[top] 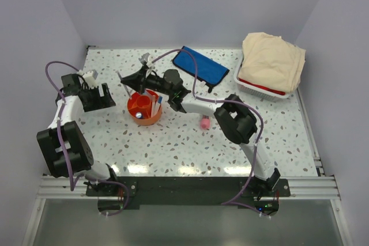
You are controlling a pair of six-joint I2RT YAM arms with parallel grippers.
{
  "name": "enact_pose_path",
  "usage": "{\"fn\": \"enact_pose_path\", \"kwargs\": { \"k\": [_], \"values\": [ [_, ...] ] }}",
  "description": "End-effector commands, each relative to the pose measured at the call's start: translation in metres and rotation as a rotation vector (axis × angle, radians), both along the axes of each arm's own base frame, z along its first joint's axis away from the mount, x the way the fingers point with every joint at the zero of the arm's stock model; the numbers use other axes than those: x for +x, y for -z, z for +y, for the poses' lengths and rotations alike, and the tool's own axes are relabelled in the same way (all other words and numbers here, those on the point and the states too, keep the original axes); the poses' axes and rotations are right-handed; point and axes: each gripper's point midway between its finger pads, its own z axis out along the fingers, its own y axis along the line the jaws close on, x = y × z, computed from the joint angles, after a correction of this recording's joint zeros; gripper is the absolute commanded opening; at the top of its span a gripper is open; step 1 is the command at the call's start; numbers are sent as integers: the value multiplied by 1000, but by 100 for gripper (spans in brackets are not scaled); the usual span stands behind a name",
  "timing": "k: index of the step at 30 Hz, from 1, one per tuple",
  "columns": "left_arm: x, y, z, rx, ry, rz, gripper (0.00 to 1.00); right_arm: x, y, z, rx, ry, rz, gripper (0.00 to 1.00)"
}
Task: Sort the stationery into containers
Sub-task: Place the pen in the storage box.
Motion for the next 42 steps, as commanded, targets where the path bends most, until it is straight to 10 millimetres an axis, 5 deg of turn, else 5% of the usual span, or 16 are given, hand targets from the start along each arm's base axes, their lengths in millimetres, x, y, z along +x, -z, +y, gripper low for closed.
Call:
{"fn": "enact_pose_path", "kwargs": {
  "k": [1,15,17,18,22,26,30,31,33,34,36,37,39,40,42],
  "values": [
    [9,-7,3,-8,8,-31,86,-1,-17,1,38,-4,-83,0],
    [11,0,4,-9,28,-4,86,2,48,10,-34,-12,-55,1],
    [12,1,5,-7,30,-4,86,6,48,8,-32,9,-38,12],
    [14,0,5,-6,30,-6,86,7,48,8,-33,13,-32,27],
    [17,-4,5,-10,33,-20,86,1,29,4,-23,5,-69,41],
    [23,-15,4,-8,28,-73,86,-5,-30,-9,-26,12,-139,43],
    [23,-21,5,2,16,-112,86,13,-70,-46,-135,47,-168,45],
    [24,-23,6,13,8,-124,86,16,-55,-58,-229,31,-123,47],
    [25,-33,8,30,-3,-173,87,39,-64,-95,-330,62,-228,48],
    [25,-36,8,33,-9,-187,87,35,-37,-111,-448,13,-189,49],
    [27,-44,9,44,-20,-228,87,56,-34,-147,-583,36,-347,52],
    [27,-46,10,49,-21,-241,87,51,-6,-165,-700,-8,-309,53],
    [30,-51,10,38,-42,-261,87,63,4,-192,-848,-47,-481,54],
    [30,-54,10,39,-42,-268,87,56,36,-207,-946,-113,-427,55],
    [32,-59,12,52,-41,-283,87,75,47,-227,-1105,-89,-498,56]
  ]
}}
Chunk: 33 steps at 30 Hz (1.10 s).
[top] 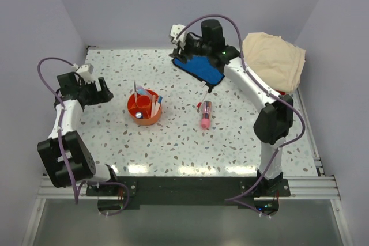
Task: Sort the stationery into containers
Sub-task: Place the pen in the storage box, then pick up the pen from the center of the board.
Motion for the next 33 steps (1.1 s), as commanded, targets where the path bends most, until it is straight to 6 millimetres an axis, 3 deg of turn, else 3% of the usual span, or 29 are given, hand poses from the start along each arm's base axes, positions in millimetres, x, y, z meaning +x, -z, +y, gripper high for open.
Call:
{"fn": "enact_pose_path", "kwargs": {
  "k": [1,2,7,11,17,33],
  "values": [
    [13,-23,8,21,-24,-103,87,-30,144,-56,-620,-173,121,55],
    [13,-24,9,24,-26,-104,87,-23,139,-63,-697,-212,36,57],
    [12,-23,9,16,-32,-109,87,-29,176,-83,-866,-355,12,51],
    [7,-18,9,21,-35,-97,87,-42,197,-94,-972,-516,-76,48],
    [3,-13,11,22,-45,-86,87,-63,218,-116,-1090,-684,-73,44],
    [1,-6,15,11,-59,-57,87,-60,253,-113,-1134,-694,-93,39]
  ]
}}
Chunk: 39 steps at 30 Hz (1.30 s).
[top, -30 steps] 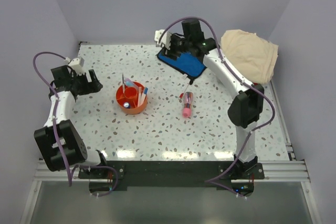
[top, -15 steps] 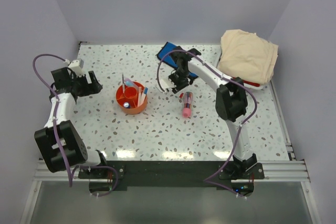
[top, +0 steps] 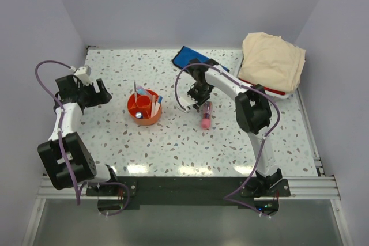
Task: Sort the stationery into containers
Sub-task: Pick up the pen from the center of the board.
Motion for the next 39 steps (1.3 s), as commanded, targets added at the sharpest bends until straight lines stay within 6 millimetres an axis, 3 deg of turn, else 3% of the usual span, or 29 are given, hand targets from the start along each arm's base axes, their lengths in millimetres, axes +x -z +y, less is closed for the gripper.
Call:
{"fn": "enact_pose_path", "kwargs": {
  "k": [1,16,28,39],
  "values": [
    [4,-9,7,10,-21,-33,87,6,-11,6,21,-33,-58,39],
    [4,-3,10,-6,-29,-13,88,10,22,-1,-42,-20,-57,33],
    [5,3,10,-21,-31,-5,88,-3,16,-7,-65,-44,-1,35],
    [9,4,10,-38,-22,11,88,-5,35,1,-73,-1,5,35]
  ]
}}
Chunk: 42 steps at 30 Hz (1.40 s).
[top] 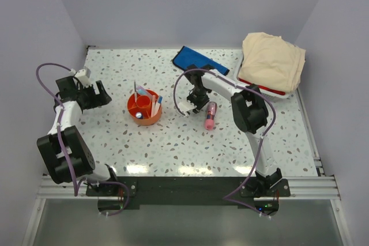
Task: Sort the stationery into containers
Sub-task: Pick up the pen from the center of the board, then place the pen in the storage box.
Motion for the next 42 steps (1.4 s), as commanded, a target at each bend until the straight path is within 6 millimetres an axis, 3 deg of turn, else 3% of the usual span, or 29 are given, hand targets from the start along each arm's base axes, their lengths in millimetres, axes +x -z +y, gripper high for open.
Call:
{"fn": "enact_pose_path", "kwargs": {
  "k": [1,2,5,7,8,11,12,14,15,16,17,20,21,23,25,26,27,29,30,31,33,34,36,42],
  "values": [
    [11,-14,3,-10,2,-41,88,0,12,7,-6,16,0,35],
    [11,-12,4,-12,0,-37,88,0,14,7,-11,21,-3,33],
    [11,-10,3,-18,5,-28,88,0,20,8,-31,37,-6,12],
    [13,-13,4,-18,9,-32,88,1,12,10,-22,65,-8,0],
    [14,-12,3,-22,14,-30,88,3,6,11,-16,80,-10,0],
    [20,-15,3,-26,27,-41,87,13,-47,32,85,139,-37,0],
    [22,-18,4,-24,30,-51,87,20,-87,51,189,194,-52,0],
    [25,-19,5,-25,37,-54,87,24,-134,72,323,238,-56,0],
    [27,-21,6,-21,38,-59,87,28,-179,86,445,287,-91,0],
    [28,-21,6,-21,39,-61,87,22,-202,100,547,294,-64,0],
    [29,-21,4,-25,44,-66,87,17,-241,104,650,313,-87,0],
    [29,-23,1,-50,45,-69,87,24,-290,133,981,555,26,0],
    [29,-22,0,-61,46,-65,87,27,-325,141,1194,707,110,0],
    [27,-20,-4,-84,53,-53,87,27,-348,148,1358,822,223,0],
    [26,-20,-7,-96,62,-53,87,22,-369,165,1482,933,457,0],
    [26,-20,-9,-107,68,-52,87,18,-383,174,1543,909,514,0],
    [26,-19,-10,-112,71,-49,87,8,-377,192,1533,920,645,0],
    [26,-18,-10,-120,77,-37,87,-6,-397,210,1601,827,715,0],
    [26,-18,-10,-121,79,-29,87,-18,-397,226,1598,824,772,0],
    [26,-17,-10,-121,81,-22,87,-16,-387,237,1594,830,799,0],
    [27,-14,-8,-121,82,1,87,-25,-392,253,1617,800,869,0],
    [27,-12,-8,-122,81,9,87,-22,-377,264,1595,813,891,0],
    [27,-12,-6,-118,76,18,87,-32,-381,274,1598,772,922,0],
    [27,-14,-5,-120,68,24,87,-36,-347,294,1535,743,887,0]
  ]
}}
